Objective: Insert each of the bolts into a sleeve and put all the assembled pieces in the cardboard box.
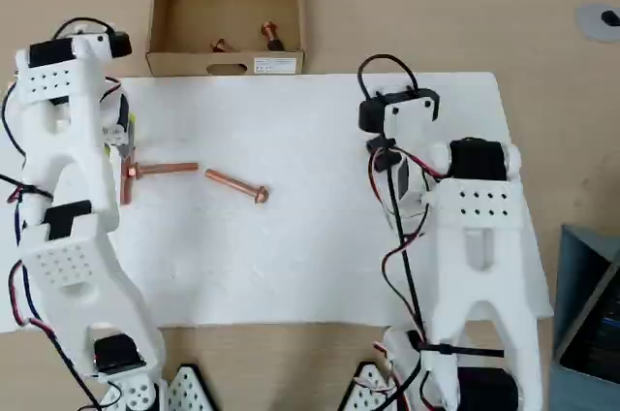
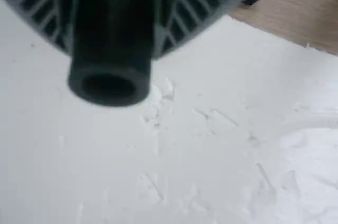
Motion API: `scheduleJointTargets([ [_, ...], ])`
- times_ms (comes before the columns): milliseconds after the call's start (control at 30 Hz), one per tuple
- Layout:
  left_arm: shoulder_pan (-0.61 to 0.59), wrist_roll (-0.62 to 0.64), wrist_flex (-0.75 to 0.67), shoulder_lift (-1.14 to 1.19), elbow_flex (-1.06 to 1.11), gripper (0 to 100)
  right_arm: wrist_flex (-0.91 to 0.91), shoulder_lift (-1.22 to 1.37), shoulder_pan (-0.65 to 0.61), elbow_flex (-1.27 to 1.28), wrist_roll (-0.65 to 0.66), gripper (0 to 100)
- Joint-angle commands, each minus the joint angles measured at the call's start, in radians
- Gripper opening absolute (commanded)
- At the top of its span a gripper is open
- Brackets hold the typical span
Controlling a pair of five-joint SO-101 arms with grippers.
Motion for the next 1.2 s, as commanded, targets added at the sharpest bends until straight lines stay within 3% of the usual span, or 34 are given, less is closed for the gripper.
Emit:
scheduleJointTargets([
  [0, -0.003, -0.006, 0.005, 0.016, -0.063, 9, -0.011, -0.033, -0.008, -0.007, -0.002, 1.0],
  [667, -0.003, -0.005, 0.009, 0.341, -0.333, 8, -0.025, -0.033, -0.008, -0.007, 0.000, 1.0],
  [800, 0.000, -0.005, 0.011, 0.349, -0.327, 0, -0.028, -0.033, -0.008, -0.007, 0.000, 1.0],
  [1167, 0.023, -0.002, 0.075, 0.248, -0.333, 1, -0.017, -0.033, -0.008, -0.085, -0.003, 1.0],
])
